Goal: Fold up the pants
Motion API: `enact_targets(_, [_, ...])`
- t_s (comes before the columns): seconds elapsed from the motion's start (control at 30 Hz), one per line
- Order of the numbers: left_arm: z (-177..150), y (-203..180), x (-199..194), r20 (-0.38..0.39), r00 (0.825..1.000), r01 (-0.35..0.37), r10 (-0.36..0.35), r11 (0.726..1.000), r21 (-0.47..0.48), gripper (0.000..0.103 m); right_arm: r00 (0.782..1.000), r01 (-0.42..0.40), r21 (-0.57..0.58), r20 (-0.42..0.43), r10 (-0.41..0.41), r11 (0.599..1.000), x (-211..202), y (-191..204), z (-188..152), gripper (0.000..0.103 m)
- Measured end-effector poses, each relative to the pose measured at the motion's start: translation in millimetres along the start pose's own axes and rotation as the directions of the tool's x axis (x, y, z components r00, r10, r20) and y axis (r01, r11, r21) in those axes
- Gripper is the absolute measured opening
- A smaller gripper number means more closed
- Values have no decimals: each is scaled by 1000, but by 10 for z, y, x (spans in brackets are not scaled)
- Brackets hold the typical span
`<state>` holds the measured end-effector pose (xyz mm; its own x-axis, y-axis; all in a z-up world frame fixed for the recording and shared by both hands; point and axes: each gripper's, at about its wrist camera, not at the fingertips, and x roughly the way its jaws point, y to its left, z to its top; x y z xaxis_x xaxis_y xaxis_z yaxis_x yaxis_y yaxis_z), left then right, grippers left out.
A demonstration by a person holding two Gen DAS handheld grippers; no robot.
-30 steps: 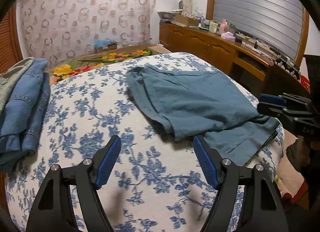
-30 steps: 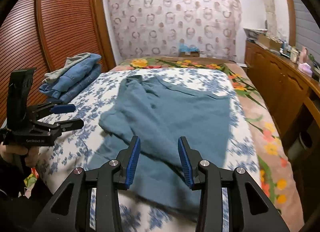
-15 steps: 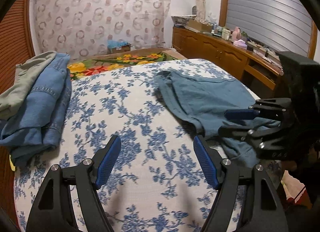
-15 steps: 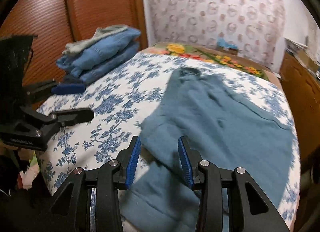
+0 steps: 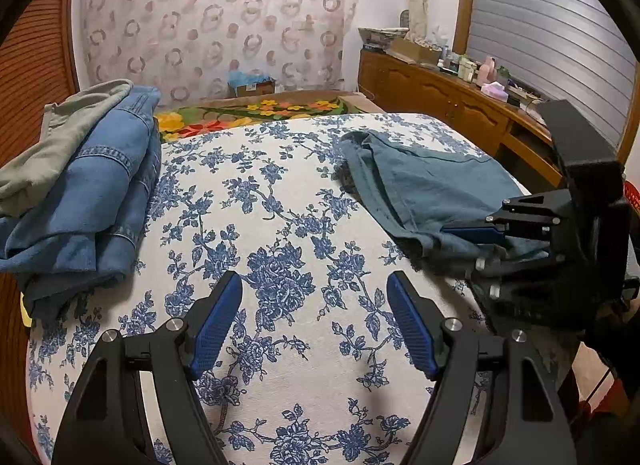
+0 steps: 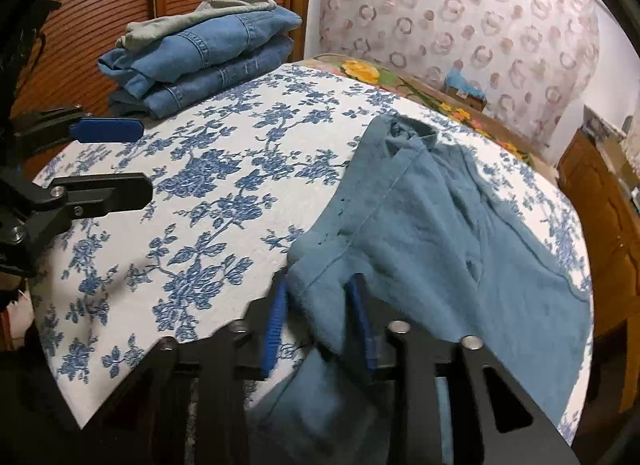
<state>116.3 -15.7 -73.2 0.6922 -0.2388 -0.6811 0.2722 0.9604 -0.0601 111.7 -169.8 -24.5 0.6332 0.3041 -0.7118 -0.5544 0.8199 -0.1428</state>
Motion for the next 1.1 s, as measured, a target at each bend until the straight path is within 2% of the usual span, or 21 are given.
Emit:
enact_targets(0.1, [-4, -11, 16, -5, 1000, 4, -4, 1000, 2, 76, 999, -11, 24, 53, 10, 1000, -135, -40, 25, 7])
enact_targets(0.33, [101, -118, 80, -9, 1000, 28, -28, 999, 25, 76, 990, -13, 99, 145, -1, 995, -424, -395, 83, 6])
enact_targets(0.53, [299, -292, 186, -12, 998, 55, -54, 996, 64, 76, 981, 44, 179, 179, -77, 983, -579, -908, 28, 6])
enact_targets(0.77, [546, -494, 433, -27, 997, 81, -79, 993, 90, 76, 976, 87, 247, 171, -132, 965, -594, -1308, -140, 6])
enact_targets(1.03, [758, -782, 807, -70, 993, 104, -95, 985, 140, 76, 981, 107, 335, 118, -154, 936, -317, -1667, -312, 6])
enact_targets(1.1, [796, -828, 895, -79, 992, 106, -95, 983, 147, 76, 978, 136, 355, 99, -182, 925, -281, -1714, -299, 7])
